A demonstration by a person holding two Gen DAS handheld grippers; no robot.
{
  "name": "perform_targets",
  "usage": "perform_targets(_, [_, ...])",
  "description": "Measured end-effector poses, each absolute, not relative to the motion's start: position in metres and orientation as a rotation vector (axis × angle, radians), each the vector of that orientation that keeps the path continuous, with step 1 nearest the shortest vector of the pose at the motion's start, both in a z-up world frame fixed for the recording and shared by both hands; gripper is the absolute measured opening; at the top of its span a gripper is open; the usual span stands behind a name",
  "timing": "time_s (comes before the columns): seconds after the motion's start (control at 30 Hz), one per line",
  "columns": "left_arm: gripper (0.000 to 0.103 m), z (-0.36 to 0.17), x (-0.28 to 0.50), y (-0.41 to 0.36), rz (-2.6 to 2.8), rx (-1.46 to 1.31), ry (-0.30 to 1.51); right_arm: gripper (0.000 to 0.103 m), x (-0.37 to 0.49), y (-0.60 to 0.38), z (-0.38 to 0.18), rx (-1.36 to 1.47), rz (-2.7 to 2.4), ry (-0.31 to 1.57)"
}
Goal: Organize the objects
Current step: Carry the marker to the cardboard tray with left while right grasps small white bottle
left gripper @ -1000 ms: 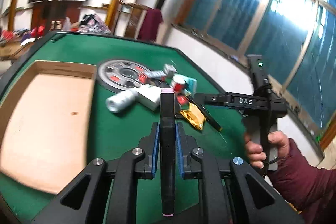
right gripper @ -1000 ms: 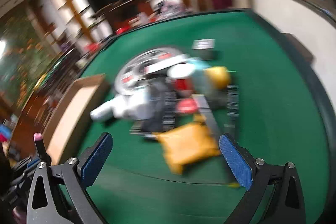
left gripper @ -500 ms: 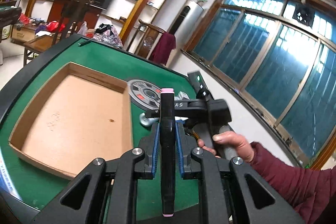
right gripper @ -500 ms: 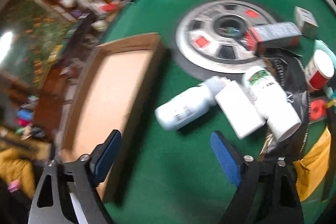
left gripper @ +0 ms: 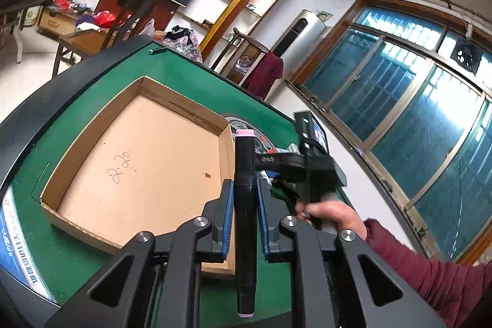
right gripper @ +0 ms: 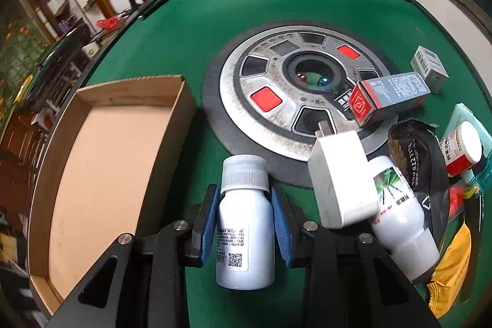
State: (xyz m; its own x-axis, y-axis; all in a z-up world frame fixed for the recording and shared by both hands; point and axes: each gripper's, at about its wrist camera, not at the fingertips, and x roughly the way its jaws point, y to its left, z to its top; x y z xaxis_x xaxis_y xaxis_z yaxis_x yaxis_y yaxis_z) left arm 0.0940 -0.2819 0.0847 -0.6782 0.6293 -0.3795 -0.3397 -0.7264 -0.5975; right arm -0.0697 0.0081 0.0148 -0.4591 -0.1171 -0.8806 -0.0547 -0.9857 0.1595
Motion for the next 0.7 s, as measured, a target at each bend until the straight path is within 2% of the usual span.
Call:
perform_targets(0.27, [0.014, 0.102, 0.086, -0.276, 2.373, -0.767, -0.659, 0.037, -0.030, 0.023, 0.044, 1.454, -2.459, -0.488])
perform_targets(0.47, [0.014, 0.117, 0.044, -0.258, 2.419, -0.824, -0.559, 0.037, -0.036, -0.002, 0.066, 1.372, -2.314, -0.542])
perform_targets(0.57, [0.014, 0.113, 0.005, -0.248, 2.453, -0.906, -0.518, 0.037, -0.051, -0.024, 0.065, 1.386, -2.313, -0.509])
perform_targets(0.7, [0.014, 0.094, -0.047, -0.245, 2.453, -1.018, -0.548, 0.037, -0.075, -0.038, 0.063, 1.433, -2.367, -0.477])
